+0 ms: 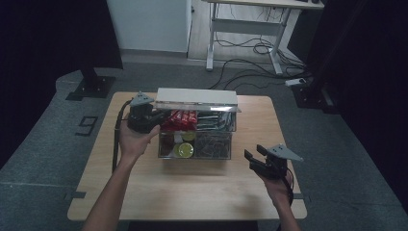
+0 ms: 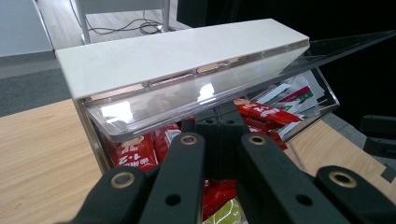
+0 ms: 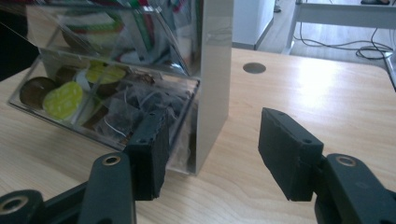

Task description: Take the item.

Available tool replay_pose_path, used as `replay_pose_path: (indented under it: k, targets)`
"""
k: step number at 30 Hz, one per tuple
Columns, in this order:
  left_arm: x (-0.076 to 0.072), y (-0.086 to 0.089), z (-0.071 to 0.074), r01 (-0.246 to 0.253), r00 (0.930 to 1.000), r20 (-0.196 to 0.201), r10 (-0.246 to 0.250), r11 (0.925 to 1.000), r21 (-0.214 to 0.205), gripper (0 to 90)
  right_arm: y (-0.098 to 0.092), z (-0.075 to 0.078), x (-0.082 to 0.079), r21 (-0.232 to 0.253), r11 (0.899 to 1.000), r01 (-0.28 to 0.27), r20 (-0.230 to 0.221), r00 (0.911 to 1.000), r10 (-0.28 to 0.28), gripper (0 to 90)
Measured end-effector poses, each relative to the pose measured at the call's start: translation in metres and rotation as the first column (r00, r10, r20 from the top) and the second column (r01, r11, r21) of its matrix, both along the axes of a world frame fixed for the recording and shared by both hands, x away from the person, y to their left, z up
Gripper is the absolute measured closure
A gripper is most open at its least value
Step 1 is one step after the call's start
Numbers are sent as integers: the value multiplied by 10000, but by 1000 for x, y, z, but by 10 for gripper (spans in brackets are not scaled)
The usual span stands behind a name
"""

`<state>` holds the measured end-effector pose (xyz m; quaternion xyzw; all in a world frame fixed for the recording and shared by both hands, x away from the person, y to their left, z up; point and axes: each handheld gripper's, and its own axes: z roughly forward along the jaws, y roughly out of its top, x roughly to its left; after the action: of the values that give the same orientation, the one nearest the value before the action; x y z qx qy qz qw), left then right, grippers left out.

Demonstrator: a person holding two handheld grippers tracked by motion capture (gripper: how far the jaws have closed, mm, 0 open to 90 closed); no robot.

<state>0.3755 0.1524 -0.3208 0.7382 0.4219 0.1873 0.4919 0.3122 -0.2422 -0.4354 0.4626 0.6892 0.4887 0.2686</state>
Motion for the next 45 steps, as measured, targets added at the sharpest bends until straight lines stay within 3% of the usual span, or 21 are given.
replay_pose_path:
  k: [29,38,45]
  targets:
    - [0,-2,2,-8,10000,-5,8,10000,28,900,27,42,15,-8,9983,-575,546,9969,574,449]
    - [0,-2,2,-9,10000,-25,9,10000,9,900,45,49,18,-502,9958,-771,837,9932,811,449]
    - [0,-3,2,-5,10000,-29,5,10000,26,900,51,56,22,-535,9949,-859,892,9919,905,452]
